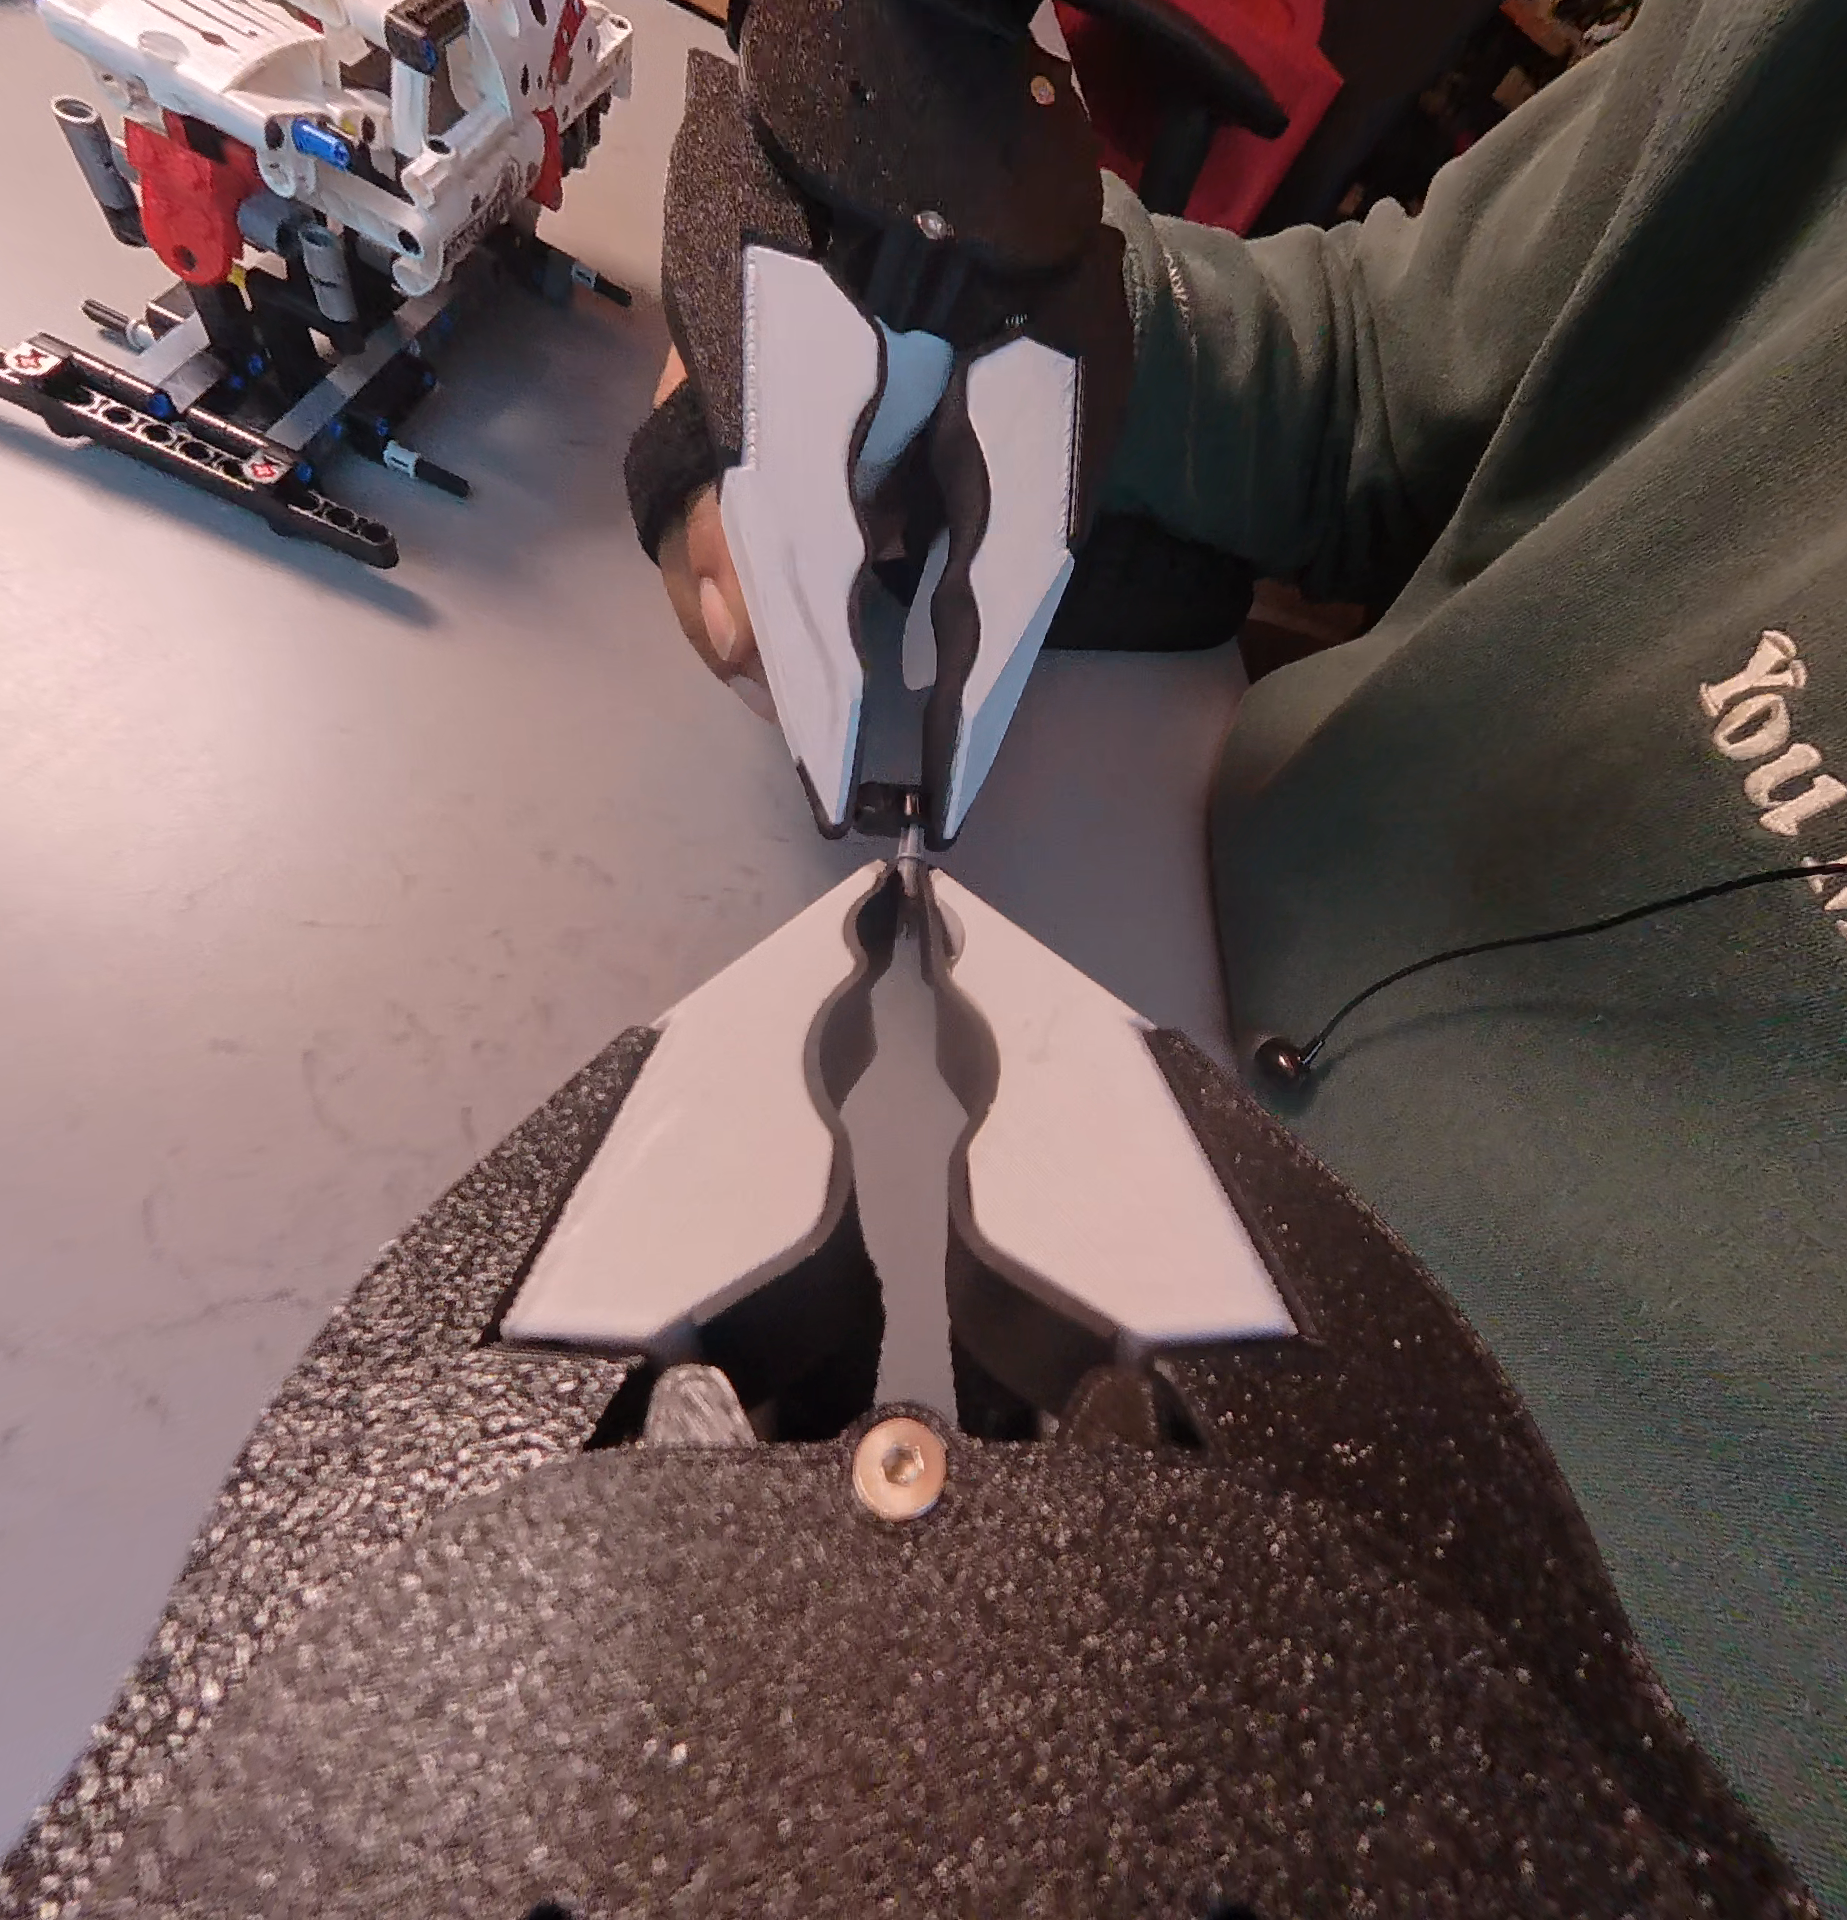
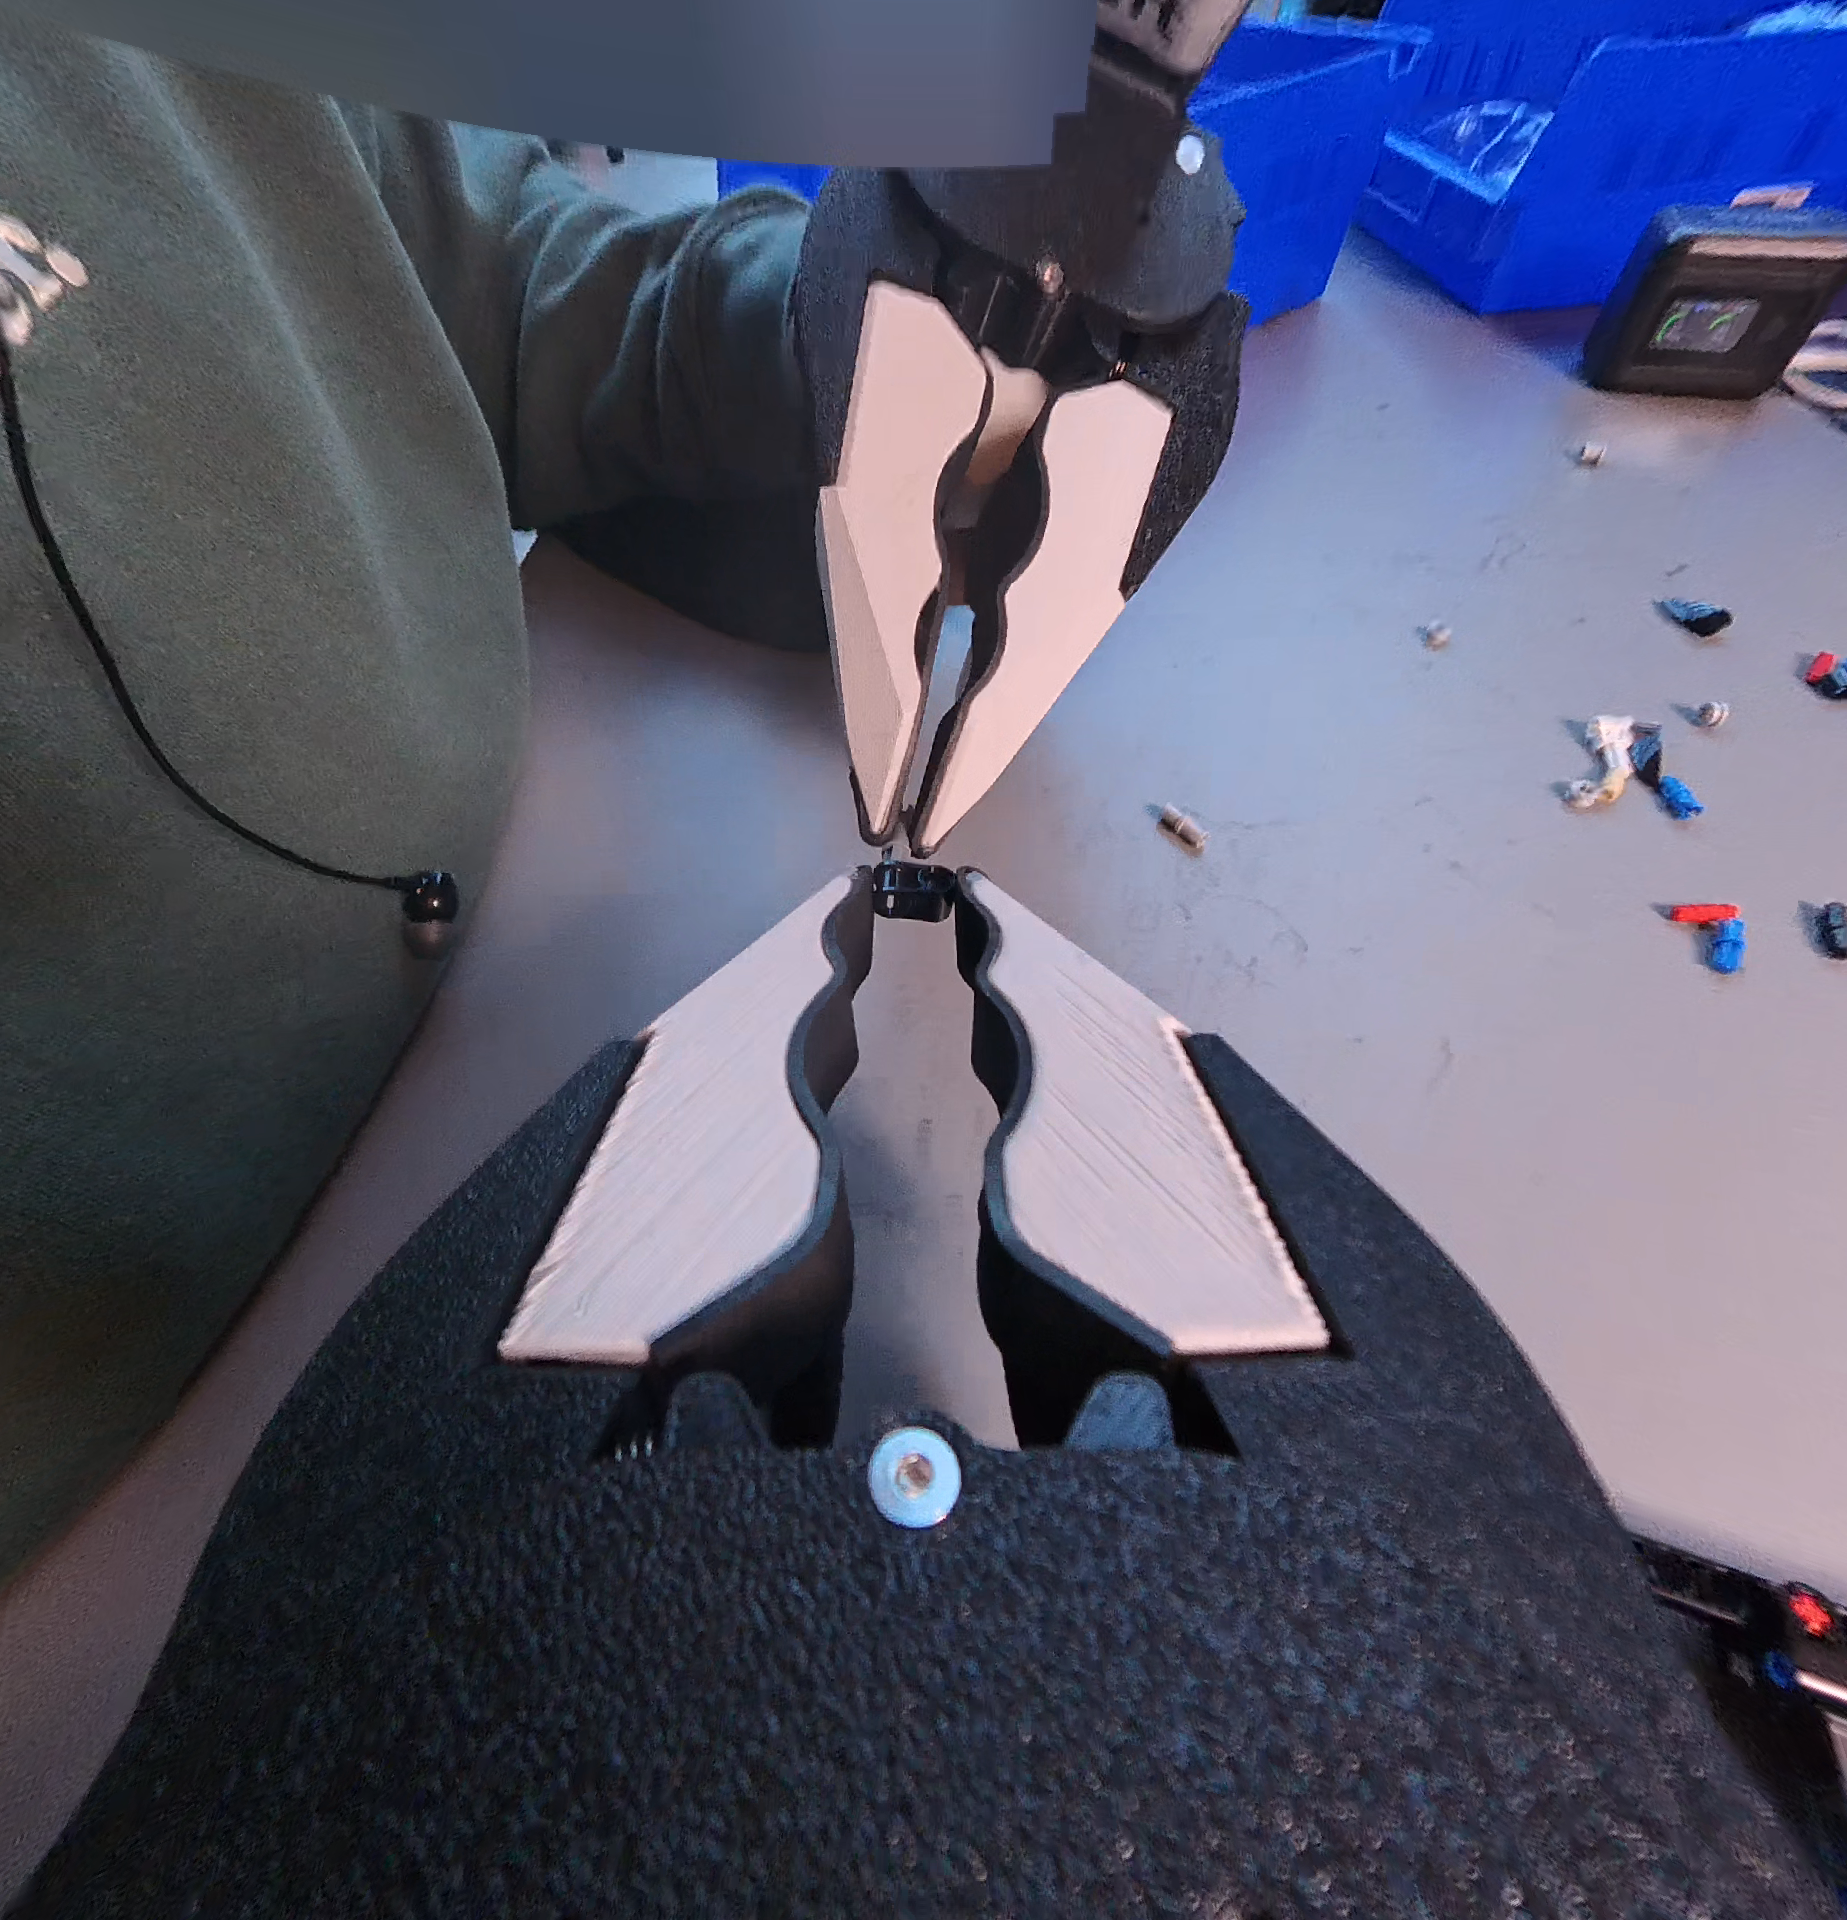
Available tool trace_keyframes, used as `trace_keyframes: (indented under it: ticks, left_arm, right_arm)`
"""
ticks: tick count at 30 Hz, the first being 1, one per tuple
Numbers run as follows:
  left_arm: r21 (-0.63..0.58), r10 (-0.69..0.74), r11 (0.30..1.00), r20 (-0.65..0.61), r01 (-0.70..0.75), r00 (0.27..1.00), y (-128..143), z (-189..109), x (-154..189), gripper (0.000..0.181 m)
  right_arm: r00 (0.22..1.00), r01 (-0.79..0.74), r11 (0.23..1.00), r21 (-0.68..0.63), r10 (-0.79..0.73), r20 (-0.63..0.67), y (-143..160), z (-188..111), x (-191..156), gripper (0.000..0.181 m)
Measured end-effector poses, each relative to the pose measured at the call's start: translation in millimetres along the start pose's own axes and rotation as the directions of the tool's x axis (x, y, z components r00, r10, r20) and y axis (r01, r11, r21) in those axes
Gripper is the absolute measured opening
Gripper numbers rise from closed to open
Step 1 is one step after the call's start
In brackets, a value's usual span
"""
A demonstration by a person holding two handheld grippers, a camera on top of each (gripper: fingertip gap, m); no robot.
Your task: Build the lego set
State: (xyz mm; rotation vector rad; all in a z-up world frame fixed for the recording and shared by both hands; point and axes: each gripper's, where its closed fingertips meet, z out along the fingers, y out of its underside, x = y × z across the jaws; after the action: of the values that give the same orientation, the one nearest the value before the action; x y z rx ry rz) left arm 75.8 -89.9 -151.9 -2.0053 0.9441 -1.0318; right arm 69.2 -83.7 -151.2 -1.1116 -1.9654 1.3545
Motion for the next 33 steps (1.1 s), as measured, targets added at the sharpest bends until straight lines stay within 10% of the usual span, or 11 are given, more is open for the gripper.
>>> trace_keyframes:
  ticks: [11, 18, 33]
  left_arm:
    - [0.029, 0.009, 1.0, -0.012, -0.009, 1.0, -13.1, 11.7, 9.0, 0.0]
    - [0.211, -0.045, 0.977, 0.143, 0.014, 0.989, -33.3, -40.9, -24.2, 0.002]
    - [0.227, -0.193, 0.953, -0.061, 0.202, 0.979, -24.9, -23.4, -14.6, 0.005]
  right_arm:
    - [0.999, 0.04, 0.996, -0.083, -0.041, -0.005, 5.4, 28.8, -8.0, 0.014]
    - [0.989, 0.037, 0.998, -0.048, -0.043, -0.139, 0.9, 11.6, 18.8, 0.014]
    - [0.847, 0.339, 0.933, -0.118, -0.357, -0.393, -25.2, -2.9, 32.3, 0.015]
